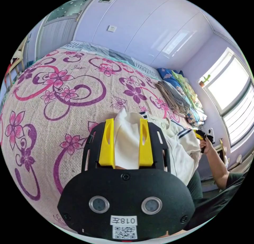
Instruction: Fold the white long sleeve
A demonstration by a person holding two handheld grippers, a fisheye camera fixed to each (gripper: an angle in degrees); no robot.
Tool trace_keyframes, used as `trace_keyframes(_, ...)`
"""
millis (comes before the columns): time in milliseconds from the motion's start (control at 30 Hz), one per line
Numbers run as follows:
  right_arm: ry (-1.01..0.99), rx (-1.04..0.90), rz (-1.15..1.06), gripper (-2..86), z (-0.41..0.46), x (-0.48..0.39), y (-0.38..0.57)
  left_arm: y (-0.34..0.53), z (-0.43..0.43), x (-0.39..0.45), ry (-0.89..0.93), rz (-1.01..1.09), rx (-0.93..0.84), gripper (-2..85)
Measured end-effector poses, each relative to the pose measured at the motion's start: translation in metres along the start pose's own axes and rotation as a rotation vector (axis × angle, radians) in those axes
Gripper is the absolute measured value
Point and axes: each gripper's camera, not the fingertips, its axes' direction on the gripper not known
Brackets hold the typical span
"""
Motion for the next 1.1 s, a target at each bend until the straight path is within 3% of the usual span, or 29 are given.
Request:
trace_keyframes(100,0.068,0.125,0.026,8.6,-0.018,0.022,0.003,-0.009,0.007,0.012,-0.056,0.049,-0.072,13.5)
trace_keyframes(200,0.063,0.113,-0.321,11.0,-0.027,-0.027,0.039,-0.018,0.018,0.017,-0.107,0.075,-0.128,11.8)
trace_keyframes(267,-0.013,-0.100,-0.662,11.6,-0.008,-0.079,0.093,-0.023,0.023,0.018,-0.142,0.064,-0.144,10.2)
trace_keyframes(367,0.016,-0.375,-0.975,12.5,0.027,-0.122,0.171,-0.031,0.030,0.023,-0.218,0.053,-0.187,6.1)
trace_keyframes(567,0.236,-0.546,-1.329,12.7,0.081,-0.140,0.240,-0.027,-0.013,0.040,-0.204,0.032,-0.098,0.4)
trace_keyframes(633,0.349,-0.629,-1.377,7.2,0.100,-0.134,0.244,-0.018,-0.033,0.043,-0.163,0.036,-0.055,0.0)
trace_keyframes(700,0.404,-0.565,-1.402,2.9,0.095,-0.133,0.241,-0.001,-0.065,0.045,-0.078,0.059,0.006,-0.3)
trace_keyframes(833,0.115,-0.499,-1.132,1.2,0.036,-0.124,0.189,0.037,-0.126,0.046,0.135,0.223,0.150,-0.4)
trace_keyframes(933,-0.153,-0.379,-0.980,1.0,-0.033,-0.099,0.155,0.082,-0.181,0.042,0.399,0.436,0.257,-0.4)
trace_keyframes(1033,-0.401,-0.297,-0.964,1.3,-0.108,-0.067,0.145,0.132,-0.230,0.034,0.578,0.568,0.241,-0.3)
trace_keyframes(1100,-0.458,-0.337,-0.991,1.8,-0.142,-0.051,0.152,0.171,-0.255,0.027,0.653,0.591,0.140,-0.3)
